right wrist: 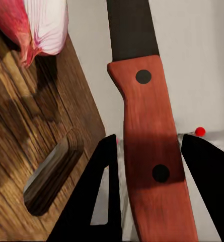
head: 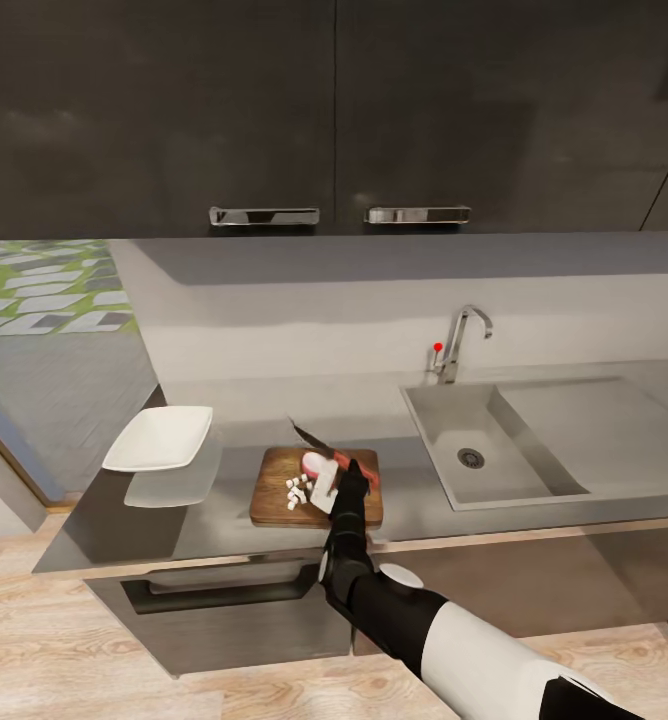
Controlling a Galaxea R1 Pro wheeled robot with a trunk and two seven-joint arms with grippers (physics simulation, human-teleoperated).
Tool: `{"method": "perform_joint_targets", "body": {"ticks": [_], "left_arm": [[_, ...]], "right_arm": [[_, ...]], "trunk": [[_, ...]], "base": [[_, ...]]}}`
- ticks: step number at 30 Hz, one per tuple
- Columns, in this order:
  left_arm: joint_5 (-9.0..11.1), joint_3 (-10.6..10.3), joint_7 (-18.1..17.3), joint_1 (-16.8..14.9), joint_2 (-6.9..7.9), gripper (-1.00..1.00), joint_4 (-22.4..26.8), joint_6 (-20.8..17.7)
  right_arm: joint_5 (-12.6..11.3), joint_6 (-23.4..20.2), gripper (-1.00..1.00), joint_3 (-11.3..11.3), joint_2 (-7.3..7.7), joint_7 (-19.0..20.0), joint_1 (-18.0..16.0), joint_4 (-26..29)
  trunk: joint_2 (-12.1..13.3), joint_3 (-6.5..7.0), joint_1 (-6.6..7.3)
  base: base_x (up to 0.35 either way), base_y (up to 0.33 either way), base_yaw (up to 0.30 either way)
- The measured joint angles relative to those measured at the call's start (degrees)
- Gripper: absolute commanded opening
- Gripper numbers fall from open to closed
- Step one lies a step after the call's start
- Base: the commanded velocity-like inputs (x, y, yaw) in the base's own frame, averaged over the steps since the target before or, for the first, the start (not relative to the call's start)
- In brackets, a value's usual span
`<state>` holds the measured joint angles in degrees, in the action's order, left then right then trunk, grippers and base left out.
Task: In the kitchen, take the Vidalia onion out of the sink, dice it on the chopping board with the paring knife, put the diced onion into the bowl on the countertop, then place both the paring knife and the chopping board into the sink.
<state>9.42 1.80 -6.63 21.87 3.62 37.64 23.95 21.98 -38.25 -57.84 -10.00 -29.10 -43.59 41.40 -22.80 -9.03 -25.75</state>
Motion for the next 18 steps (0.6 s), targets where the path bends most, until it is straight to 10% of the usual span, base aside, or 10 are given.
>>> {"method": "perform_joint_targets", "body": {"ticks": [18], "left_arm": [[0.0,0.0,0.0,0.0,0.0,1.0,0.1,0.0]], "right_arm": [[0.0,0.0,-1.0,-0.2,0.0,4.3,0.0,-0.9]], "trunk": [[0.0,0.0,0.0]], "base": [[0.0,0.0,0.0]]}}
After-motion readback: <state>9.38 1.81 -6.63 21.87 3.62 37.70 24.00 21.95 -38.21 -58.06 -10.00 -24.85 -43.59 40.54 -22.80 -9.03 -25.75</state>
